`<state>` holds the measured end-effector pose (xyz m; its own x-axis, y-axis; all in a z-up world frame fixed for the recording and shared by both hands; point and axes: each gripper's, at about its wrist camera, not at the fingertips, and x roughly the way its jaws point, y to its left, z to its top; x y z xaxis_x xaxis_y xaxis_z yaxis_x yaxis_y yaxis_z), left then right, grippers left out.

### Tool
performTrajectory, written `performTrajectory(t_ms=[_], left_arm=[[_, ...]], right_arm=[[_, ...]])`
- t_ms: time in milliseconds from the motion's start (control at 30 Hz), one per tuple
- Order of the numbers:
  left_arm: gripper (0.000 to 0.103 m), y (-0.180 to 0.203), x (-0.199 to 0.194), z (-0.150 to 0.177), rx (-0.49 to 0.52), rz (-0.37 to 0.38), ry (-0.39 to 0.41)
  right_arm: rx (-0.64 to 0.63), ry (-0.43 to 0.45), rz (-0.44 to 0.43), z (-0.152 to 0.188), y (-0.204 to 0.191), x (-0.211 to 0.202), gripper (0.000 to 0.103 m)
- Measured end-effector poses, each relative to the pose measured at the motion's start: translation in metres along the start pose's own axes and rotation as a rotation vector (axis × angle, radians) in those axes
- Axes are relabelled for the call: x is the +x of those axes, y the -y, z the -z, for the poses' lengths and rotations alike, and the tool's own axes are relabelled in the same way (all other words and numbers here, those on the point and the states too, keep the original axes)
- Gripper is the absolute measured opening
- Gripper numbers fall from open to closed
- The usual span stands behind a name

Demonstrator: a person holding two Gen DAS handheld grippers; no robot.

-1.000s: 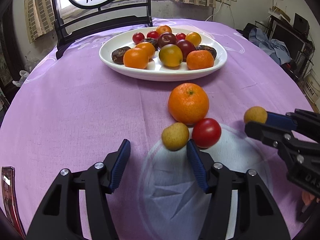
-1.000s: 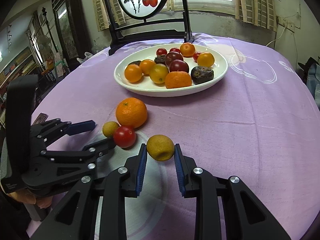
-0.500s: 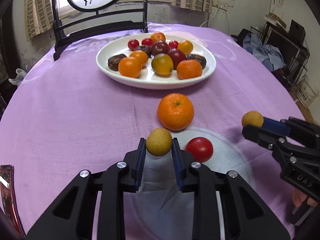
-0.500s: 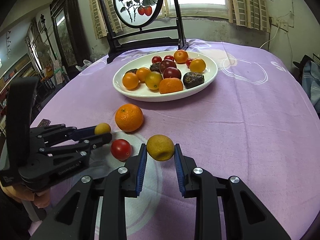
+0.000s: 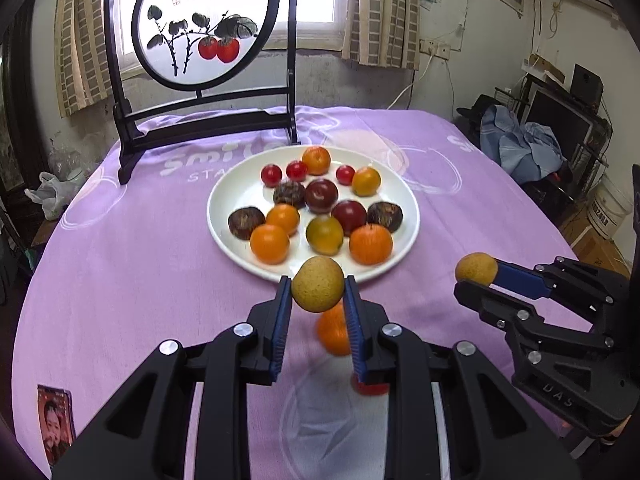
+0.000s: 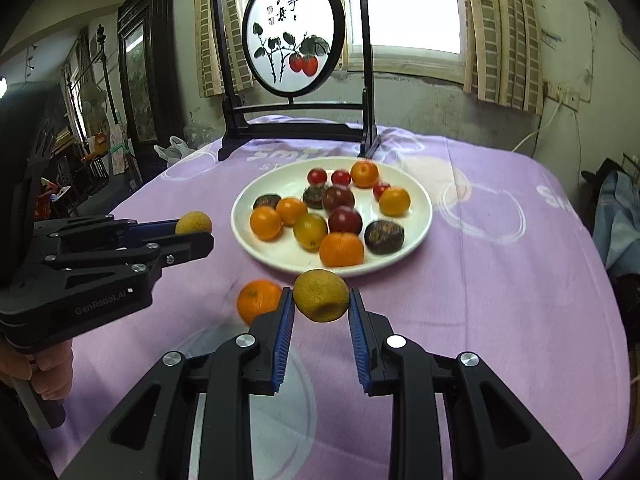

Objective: Organize fruits
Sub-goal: 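Carry both yellow citrus onto the white plate and open both tools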

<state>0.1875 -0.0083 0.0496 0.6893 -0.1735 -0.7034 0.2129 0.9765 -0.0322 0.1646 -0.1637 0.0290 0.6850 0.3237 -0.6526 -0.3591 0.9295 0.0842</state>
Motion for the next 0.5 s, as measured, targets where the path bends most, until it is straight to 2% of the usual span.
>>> performTrajectory(t_ms=[233,500], left_arm=[[0.025,-0.010,0.030,-0.028,-0.019,-0.012,-0.017],[0.025,-0.017,0.085,-0.055,-0.024,-0.058,-0.060]], right_arm=[[-0.013,0.022,-0.005,-0.038,0.008,0.019,0.028],[-0.011,-0.026,0.011,-0.058,0.021,0.075,0.028]])
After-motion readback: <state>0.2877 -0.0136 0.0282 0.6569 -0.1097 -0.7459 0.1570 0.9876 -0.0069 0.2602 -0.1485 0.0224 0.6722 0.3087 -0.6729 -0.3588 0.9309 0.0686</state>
